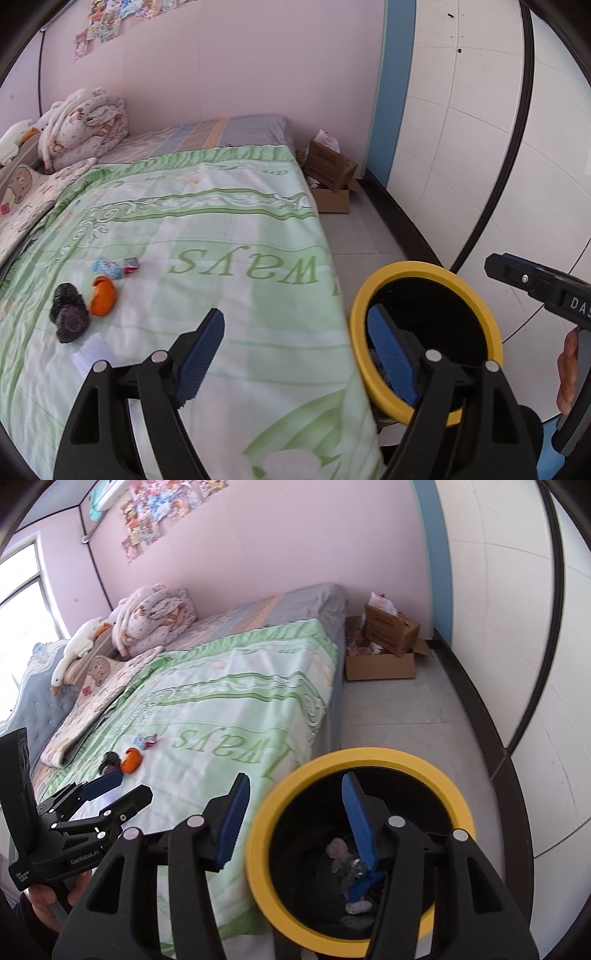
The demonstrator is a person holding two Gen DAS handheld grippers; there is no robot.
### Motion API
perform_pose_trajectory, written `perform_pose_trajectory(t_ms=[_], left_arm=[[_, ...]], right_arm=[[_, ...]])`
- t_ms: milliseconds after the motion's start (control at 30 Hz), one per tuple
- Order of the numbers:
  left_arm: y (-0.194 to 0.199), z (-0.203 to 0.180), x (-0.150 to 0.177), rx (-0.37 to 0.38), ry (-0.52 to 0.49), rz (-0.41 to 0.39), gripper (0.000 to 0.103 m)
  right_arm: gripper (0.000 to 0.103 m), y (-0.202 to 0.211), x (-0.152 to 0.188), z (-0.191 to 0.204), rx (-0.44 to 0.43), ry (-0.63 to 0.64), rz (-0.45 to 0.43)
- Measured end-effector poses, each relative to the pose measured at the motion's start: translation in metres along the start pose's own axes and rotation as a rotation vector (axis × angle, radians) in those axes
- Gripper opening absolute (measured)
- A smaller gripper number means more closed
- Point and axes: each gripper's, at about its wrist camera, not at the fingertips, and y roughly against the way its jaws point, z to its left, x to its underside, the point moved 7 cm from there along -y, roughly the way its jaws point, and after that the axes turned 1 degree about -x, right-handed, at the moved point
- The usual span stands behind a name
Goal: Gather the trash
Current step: 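Move both tools back over the bed toward the tissue bundles, then grasp the lavender mesh net with the right tool while the left tool grasps the white tissue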
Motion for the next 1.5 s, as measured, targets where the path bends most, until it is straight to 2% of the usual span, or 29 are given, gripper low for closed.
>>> perform_pose_trajectory(t_ms=[167, 500, 967, 1200, 1500], left_arm=[[0.016, 0.033, 0.007, -0.050, 0.025, -0.012, 0.081], [0.042, 0.098, 0.036, -0.143, 0.085, 0.006, 0.081], [0.069, 0.154, 0.097, -0.227, 0.136, 0.058, 0.081], [0.072, 0.169, 0.126, -0.236, 0.173, 0.087, 0.081], [0.067, 0.172, 0.153, -0.203, 0.200, 0.117, 0.081]], right_arm=[[0.054, -0.006, -0.005, 0.036, -0.049, 0.033, 0.007], [0.056, -0.024, -0.009, 0.120, -0.143, 0.129, 0.029], [0.059, -0.063, 0.015, 0.203, -0.253, 0.181, 0.113], [0.059, -0.082, 0.031, 0.232, -0.267, 0.219, 0.151], [0.059, -0.108, 0.052, 0.261, -0.275, 0.263, 0.204]])
